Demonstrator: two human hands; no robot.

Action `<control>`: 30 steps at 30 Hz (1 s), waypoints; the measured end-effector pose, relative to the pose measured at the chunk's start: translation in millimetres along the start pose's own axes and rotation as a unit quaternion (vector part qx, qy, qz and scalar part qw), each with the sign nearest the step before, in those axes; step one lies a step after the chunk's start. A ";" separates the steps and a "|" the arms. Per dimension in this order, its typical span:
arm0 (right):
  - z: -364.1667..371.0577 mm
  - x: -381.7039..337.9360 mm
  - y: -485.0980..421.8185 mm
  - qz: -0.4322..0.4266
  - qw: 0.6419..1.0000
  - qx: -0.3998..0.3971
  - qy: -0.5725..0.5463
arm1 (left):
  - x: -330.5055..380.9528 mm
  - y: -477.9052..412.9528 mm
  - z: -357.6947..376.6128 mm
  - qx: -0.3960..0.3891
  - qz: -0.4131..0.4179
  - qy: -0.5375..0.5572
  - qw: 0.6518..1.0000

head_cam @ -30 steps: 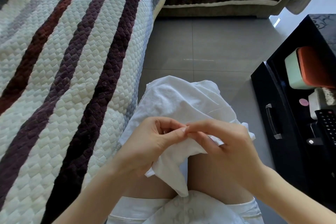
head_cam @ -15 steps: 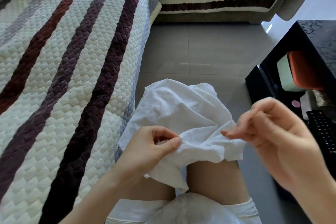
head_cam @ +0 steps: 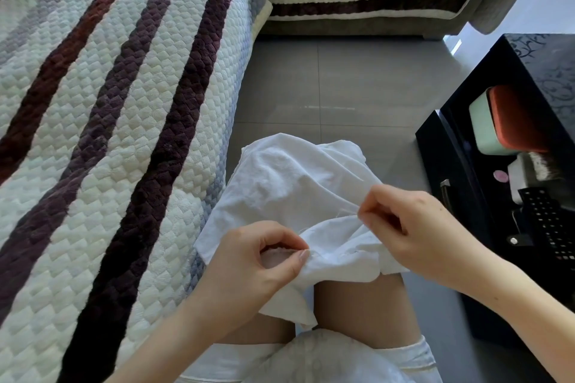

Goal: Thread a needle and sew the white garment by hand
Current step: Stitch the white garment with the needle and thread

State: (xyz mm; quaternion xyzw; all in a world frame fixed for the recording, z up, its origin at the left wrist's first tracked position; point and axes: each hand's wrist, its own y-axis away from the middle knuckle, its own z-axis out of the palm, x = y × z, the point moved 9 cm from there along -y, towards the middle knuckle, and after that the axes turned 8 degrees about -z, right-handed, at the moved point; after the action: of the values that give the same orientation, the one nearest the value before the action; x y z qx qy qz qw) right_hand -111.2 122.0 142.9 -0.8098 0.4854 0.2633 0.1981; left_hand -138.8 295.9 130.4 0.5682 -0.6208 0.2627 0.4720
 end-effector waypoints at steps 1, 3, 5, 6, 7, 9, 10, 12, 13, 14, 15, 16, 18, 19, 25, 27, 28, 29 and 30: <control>4.0 3.5 2.6 0.016 1.000 -0.018 -0.007 | 1.1 0.2 -0.1 0.004 0.011 -0.004 1.000; 11.5 7.7 6.0 0.038 0.998 -0.043 -0.005 | 3.0 -0.1 0.3 0.009 0.024 -0.007 1.000; 18.6 7.6 6.2 0.046 0.997 -0.055 0.004 | 5.0 -0.9 0.5 0.012 0.031 -0.007 0.999; 22.5 7.0 5.5 0.049 0.997 -0.061 0.006 | 5.9 -1.6 0.7 0.011 0.034 -0.007 0.999; 26.7 5.9 4.3 0.051 0.996 -0.068 0.006 | 6.9 -1.9 1.1 0.010 0.038 -0.007 0.999; 34.7 2.6 1.1 0.052 0.995 -0.081 0.006 | 8.8 -2.3 1.5 0.008 0.046 -0.010 0.999; 38.0 -0.2 -0.7 0.051 0.995 -0.085 0.004 | 9.1 -2.4 1.6 0.007 0.048 -0.011 0.999; 41.0 -5.0 -4.1 0.047 0.996 -0.074 -0.015 | 8.9 -2.6 1.7 0.005 0.050 -0.013 0.999; 40.4 -6.8 -5.5 0.050 0.996 -0.057 -0.044 | 8.6 -2.7 1.6 0.004 0.050 -0.012 0.999; 39.2 -7.9 -6.9 0.059 0.994 -0.035 -0.091 | 7.8 -2.7 1.0 0.004 0.047 -0.010 0.999; 36.2 -8.7 -8.2 0.067 0.986 -0.003 -0.154 | 6.7 -2.9 0.4 0.004 0.044 -0.008 0.999; 31.9 -8.8 -9.9 0.072 0.972 0.036 -0.222 | 5.7 -3.0 -0.1 0.004 0.040 -0.006 0.999; 23.8 -5.7 -13.2 0.077 0.933 0.103 -0.337 | 4.8 -3.6 -0.6 0.002 0.035 -0.003 0.999; 21.7 -3.0 -14.3 0.078 0.912 0.123 -0.383 | 4.6 -3.9 -0.7 0.000 0.034 -0.002 0.999; 11.7 5.8 -24.9 0.097 0.795 0.167 -0.575 | -0.4 -7.4 -5.1 0.004 0.018 0.006 1.000; 2.0 17.5 -26.6 0.109 0.763 0.176 -0.612 | -2.3 -7.2 -6.6 0.006 0.012 0.003 1.000; -5.6 22.9 -27.0 0.109 0.766 0.171 -0.610 | -3.1 -7.3 -7.1 0.007 0.009 0.001 1.000; -12.7 29.0 -27.2 0.113 0.776 0.162 -0.599 | -4.0 -7.0 -7.6 0.009 0.006 -0.002 1.000; -19.8 36.5 -26.1 0.126 0.789 0.155 -0.581 | -4.9 -7.2 -8.0 0.010 0.002 -0.003 1.000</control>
State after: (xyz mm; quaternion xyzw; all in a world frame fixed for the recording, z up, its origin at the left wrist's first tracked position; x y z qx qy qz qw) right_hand -69.1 97.5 137.5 -0.3947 0.4106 0.6278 0.5306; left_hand -130.1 303.4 127.9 0.5725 -0.6207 0.2682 0.4637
